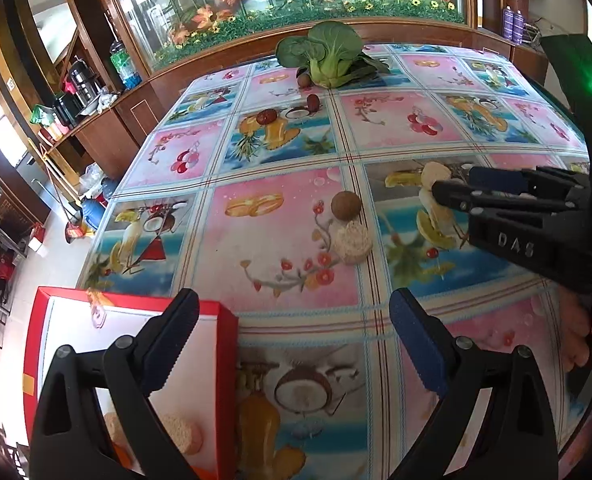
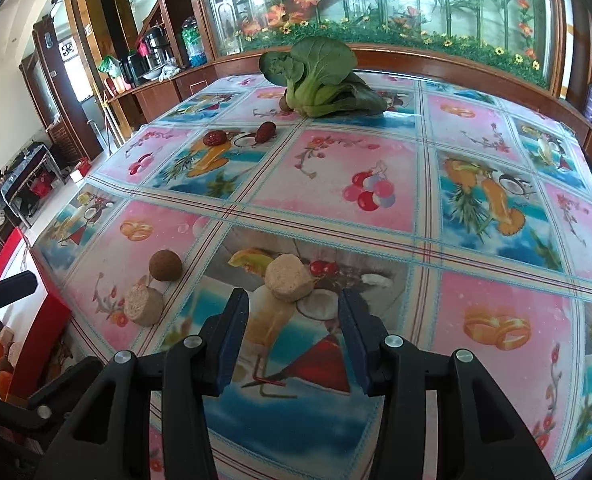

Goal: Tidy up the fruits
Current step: 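Move both open grippers back over the food on the table, then grasp a tan round cookie with the right gripper while the left grasps a crumbly tan pastry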

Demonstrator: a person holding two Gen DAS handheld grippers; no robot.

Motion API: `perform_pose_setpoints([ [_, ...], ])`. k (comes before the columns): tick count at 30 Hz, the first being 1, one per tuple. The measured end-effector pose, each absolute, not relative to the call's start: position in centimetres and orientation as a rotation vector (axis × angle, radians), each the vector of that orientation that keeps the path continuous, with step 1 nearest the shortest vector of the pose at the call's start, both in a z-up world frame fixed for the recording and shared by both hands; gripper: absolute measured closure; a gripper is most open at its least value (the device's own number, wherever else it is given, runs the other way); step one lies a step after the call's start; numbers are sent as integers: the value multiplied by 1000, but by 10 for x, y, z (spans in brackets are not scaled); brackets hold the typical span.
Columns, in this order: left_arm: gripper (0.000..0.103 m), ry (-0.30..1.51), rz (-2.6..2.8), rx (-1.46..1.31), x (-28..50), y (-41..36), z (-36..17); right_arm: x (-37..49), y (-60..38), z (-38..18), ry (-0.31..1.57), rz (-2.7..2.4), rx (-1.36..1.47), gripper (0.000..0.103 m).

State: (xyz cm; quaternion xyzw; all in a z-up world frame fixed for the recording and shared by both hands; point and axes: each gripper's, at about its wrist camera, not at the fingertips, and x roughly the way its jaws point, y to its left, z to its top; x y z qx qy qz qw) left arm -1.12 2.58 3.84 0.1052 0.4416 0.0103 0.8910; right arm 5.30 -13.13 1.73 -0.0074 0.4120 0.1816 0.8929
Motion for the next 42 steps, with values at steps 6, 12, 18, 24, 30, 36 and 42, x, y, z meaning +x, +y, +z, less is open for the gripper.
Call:
perform_pose_setpoints([
  [6,7,945,24,194,7,25,31,59,-130,17,858,360,1,56],
  [12,7,962,14,168,21,21,25,64,-129,17,859,360,13,58],
  [18,14,989,15,137,33,19,16,65,-128,17,860,350,-3,66],
  [24,25,996,-3,79,42,18,11,65,-128,16,860,348,-16,68],
  [30,42,995,-43,30,41,17,11,64,-125,16,862,345,-45,69],
  [36,59,999,-56,32,37,11,13,64,-127,17,890,335,-48,76],
  [42,74,994,-63,30,29,10,14,62,-134,18,919,353,-29,79],
])
